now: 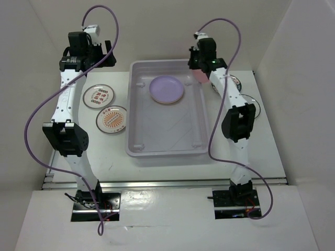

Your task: Place the plates into the plastic bin on the countertop

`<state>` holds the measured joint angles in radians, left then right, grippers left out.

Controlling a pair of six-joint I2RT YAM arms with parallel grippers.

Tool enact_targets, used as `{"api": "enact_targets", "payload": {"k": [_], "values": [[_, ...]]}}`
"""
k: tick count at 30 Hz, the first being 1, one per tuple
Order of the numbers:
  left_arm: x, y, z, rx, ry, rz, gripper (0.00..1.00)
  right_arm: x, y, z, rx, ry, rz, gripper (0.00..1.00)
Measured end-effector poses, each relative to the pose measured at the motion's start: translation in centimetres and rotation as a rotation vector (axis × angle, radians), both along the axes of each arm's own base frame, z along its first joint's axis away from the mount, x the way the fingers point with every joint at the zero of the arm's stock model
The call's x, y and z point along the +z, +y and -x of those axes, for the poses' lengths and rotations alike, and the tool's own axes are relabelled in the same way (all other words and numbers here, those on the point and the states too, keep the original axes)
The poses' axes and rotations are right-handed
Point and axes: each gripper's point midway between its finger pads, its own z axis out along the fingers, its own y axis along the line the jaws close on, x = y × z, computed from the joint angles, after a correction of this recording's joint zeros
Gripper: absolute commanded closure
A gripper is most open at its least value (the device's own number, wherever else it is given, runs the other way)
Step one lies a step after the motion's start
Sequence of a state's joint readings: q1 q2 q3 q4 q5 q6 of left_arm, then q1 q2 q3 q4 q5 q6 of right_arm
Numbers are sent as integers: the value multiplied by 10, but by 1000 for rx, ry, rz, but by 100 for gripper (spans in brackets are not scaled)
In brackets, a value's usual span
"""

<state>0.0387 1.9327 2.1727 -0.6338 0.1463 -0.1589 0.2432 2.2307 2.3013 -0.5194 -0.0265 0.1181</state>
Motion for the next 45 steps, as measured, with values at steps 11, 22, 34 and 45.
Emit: {"api": "enact_targets", "payload": {"k": [11, 22, 34, 45], "values": [[-18, 3, 12, 18, 71, -7, 1, -4, 164, 30, 386, -136, 45, 100], [-29, 9, 26, 49, 120, -25, 1, -53, 156, 17, 322, -77, 121, 100], [-38, 16, 39, 85, 161, -46, 1, -92, 168, 25, 355, -1, 109, 100], [-62, 29, 44, 140, 217, -45, 1, -100, 187, 42, 440, 35, 82, 0]]}}
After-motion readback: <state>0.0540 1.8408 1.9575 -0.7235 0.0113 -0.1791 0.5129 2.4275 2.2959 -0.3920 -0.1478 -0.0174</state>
